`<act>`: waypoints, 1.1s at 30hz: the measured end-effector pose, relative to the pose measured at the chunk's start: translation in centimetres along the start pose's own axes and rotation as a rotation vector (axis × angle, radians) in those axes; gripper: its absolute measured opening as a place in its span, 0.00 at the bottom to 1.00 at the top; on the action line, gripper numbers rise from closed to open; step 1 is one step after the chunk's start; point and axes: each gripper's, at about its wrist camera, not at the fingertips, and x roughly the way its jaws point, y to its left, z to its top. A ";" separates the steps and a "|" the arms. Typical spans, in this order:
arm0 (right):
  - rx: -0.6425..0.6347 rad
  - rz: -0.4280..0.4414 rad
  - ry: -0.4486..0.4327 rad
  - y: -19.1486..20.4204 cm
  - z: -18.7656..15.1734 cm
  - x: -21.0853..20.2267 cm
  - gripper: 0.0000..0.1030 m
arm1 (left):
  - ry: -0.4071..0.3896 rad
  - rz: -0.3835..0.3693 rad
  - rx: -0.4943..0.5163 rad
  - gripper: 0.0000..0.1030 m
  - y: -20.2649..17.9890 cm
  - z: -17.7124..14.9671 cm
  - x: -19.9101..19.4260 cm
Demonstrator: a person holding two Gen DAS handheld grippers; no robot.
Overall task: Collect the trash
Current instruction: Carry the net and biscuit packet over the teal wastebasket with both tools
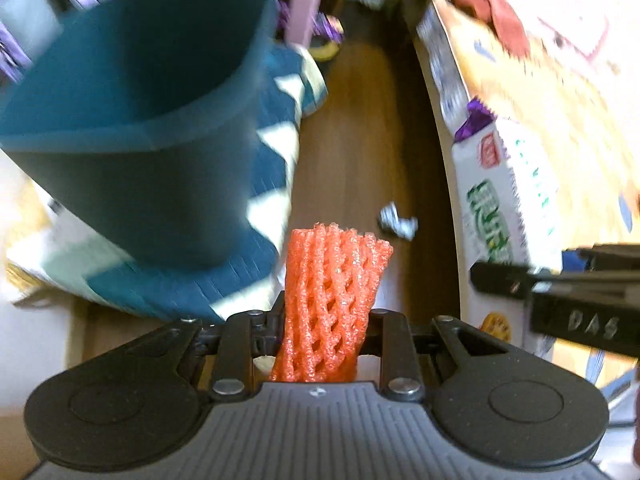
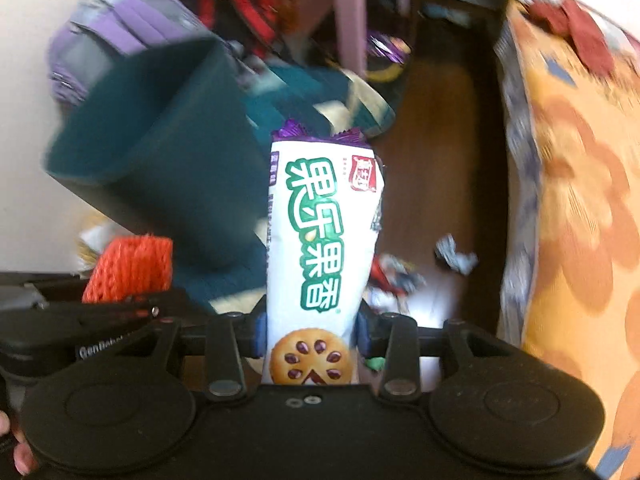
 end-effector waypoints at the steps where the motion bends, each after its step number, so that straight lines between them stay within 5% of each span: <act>1: -0.011 0.006 -0.010 0.8 1.1 -0.5 0.37 | -0.015 0.004 -0.012 0.25 0.6 1.1 -1.3; 6: -0.065 0.046 -0.054 4.8 6.6 -1.9 0.37 | -0.095 0.030 -0.065 0.25 3.7 5.6 -5.9; 13: -0.136 0.085 -0.039 10.8 12.4 0.8 0.38 | -0.139 0.107 -0.093 0.25 9.1 13.0 -5.7; 21: -0.165 0.055 0.029 15.3 16.2 6.5 0.38 | -0.001 0.147 -0.054 0.25 13.2 17.2 -0.2; 33: -0.169 -0.016 0.141 16.2 17.2 11.9 0.43 | 0.199 0.111 -0.095 0.28 16.3 17.1 5.8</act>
